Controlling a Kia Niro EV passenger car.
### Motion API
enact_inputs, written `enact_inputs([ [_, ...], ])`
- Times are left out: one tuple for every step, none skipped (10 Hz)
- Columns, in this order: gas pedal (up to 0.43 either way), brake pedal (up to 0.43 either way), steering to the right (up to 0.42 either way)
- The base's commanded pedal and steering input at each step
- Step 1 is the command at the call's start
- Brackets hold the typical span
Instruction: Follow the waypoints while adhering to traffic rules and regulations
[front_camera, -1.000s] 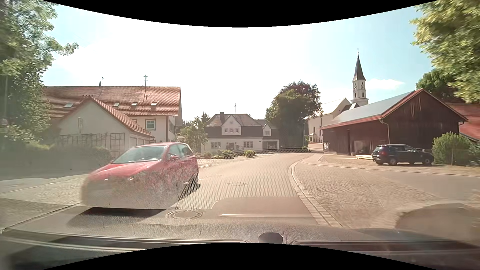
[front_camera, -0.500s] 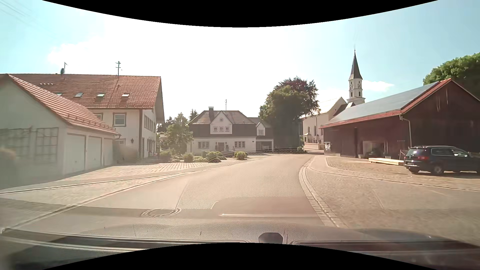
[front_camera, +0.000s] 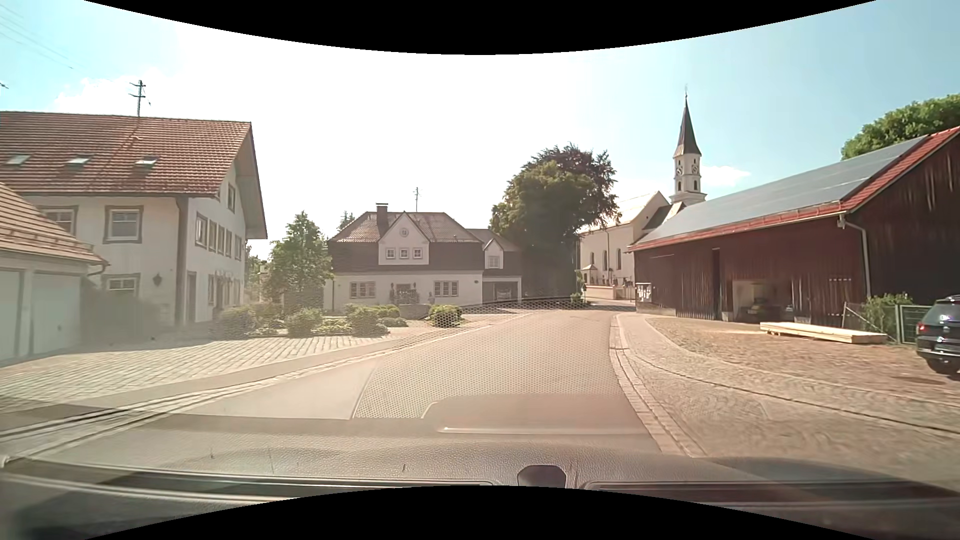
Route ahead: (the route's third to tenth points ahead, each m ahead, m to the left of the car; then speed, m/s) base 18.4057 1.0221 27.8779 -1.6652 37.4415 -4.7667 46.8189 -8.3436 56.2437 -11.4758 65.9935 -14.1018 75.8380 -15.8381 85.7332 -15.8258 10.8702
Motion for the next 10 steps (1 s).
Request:
enact_inputs([
  [0.098,0.006,0.059],
  [0.098,0.006,0.059],
  [0.098,0.006,0.058],
  [0.098,0.006,0.058],
  [0.098,0.006,0.057],
  [0.098,0.006,0.057],
  [0.098,0.006,0.057],
  [0.098,0.006,0.057],
  [0.087,0.006,0.056],
  [0.087,0.006,0.054],
])
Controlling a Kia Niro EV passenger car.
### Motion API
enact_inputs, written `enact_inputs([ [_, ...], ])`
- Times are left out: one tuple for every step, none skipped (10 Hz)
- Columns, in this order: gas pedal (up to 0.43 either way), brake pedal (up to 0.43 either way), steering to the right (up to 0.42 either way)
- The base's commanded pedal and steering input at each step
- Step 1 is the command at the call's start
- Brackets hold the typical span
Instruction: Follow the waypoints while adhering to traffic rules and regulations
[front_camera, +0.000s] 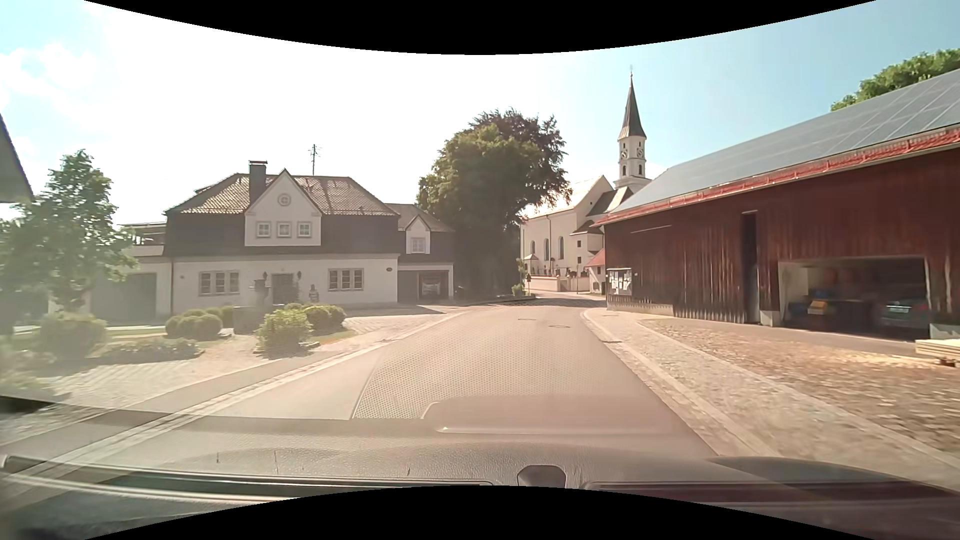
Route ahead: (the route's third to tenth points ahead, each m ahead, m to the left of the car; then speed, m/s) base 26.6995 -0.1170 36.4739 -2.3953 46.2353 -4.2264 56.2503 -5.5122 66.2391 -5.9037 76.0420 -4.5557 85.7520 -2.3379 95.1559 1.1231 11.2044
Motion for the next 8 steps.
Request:
enact_inputs([
  [0.087,0.006,0.051],
  [0.087,0.006,0.048],
  [0.087,0.006,0.046],
  [0.087,0.006,0.046],
  [0.079,0.006,0.044],
  [0.067,0.006,0.04],
  [0.067,0.006,0.037],
  [0.059,0.006,0.034],
])
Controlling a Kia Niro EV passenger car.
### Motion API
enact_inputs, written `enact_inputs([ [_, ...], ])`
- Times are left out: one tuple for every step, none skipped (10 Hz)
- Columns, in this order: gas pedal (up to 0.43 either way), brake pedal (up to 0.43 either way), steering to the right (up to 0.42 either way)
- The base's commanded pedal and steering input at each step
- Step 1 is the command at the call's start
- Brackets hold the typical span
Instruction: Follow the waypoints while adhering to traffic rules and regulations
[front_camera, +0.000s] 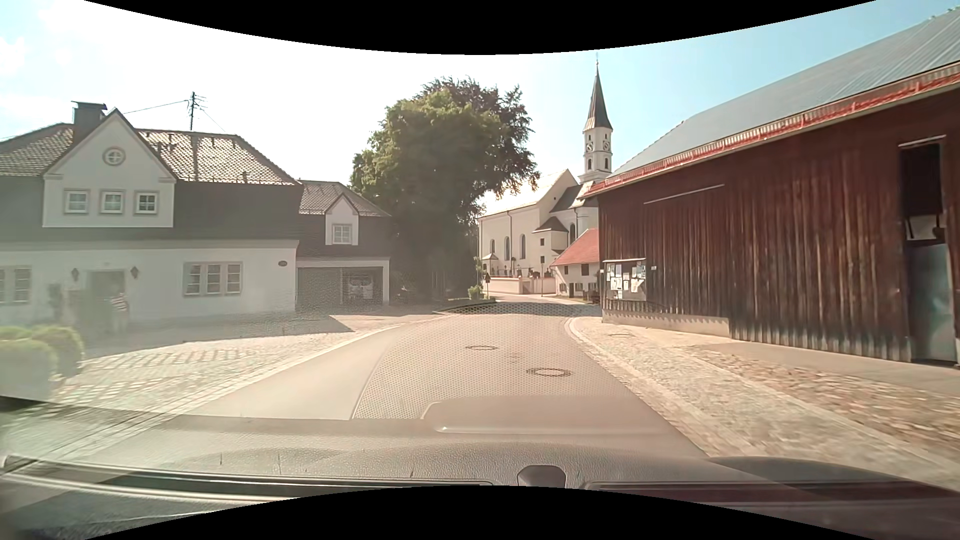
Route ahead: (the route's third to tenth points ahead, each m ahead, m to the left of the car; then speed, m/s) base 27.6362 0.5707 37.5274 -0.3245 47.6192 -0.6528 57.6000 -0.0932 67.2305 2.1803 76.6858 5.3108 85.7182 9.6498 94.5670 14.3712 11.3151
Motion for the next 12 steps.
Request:
enact_inputs([
  [0.059,0.006,0.033],
  [0.059,0.006,0.031],
  [0.059,0.006,0.028],
  [0.059,0.006,0.026],
  [0.047,0.006,0.026],
  [0.039,0.006,0.026],
  [0.028,0.006,0.026],
  [0.0,0.006,0.026],
  [0.0,0.006,0.026],
  [0.0,0.006,0.024],
  [0.0,0.006,0.025],
  [0.0,0.006,0.03],
])
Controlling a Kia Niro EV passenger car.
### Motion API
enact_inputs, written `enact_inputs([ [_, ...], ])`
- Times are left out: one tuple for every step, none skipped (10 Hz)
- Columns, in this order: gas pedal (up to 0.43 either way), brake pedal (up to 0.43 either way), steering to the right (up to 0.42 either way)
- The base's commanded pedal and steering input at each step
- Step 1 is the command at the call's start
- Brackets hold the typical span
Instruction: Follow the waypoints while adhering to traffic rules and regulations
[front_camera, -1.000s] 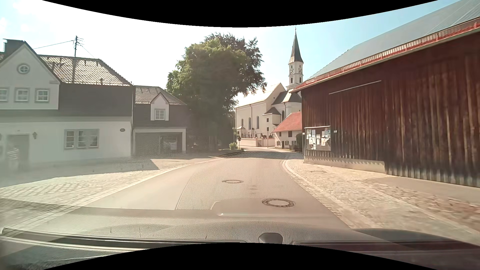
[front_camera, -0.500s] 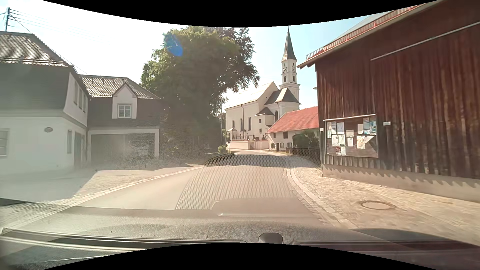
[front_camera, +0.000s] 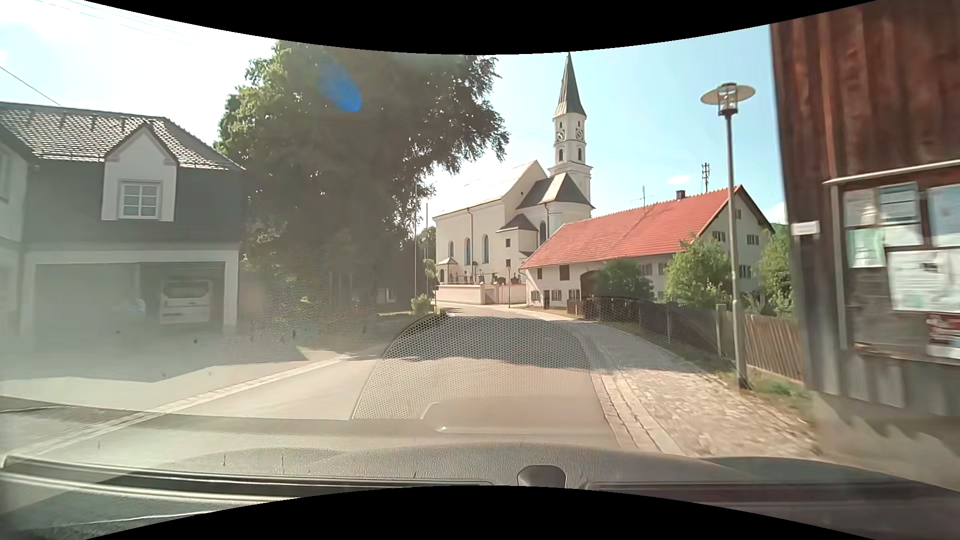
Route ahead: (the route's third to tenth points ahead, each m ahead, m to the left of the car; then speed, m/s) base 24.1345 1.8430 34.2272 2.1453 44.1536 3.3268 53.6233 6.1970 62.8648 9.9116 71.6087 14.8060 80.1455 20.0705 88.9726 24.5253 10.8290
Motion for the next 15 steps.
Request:
enact_inputs([
  [0.0,0.006,0.035],
  [0.0,0.006,0.036],
  [0.0,0.006,0.036],
  [0.0,0.006,0.035],
  [0.008,0.006,0.032],
  [0.028,0.006,0.03],
  [0.028,0.006,0.028],
  [0.028,0.006,0.023],
  [0.028,0.006,0.019],
  [0.028,0.006,0.013],
  [0.028,0.006,0.009],
  [0.028,0.006,0.008],
  [0.028,0.006,0.005],
  [0.059,0.006,0.001],
  [0.079,0.006,-0.005],
])
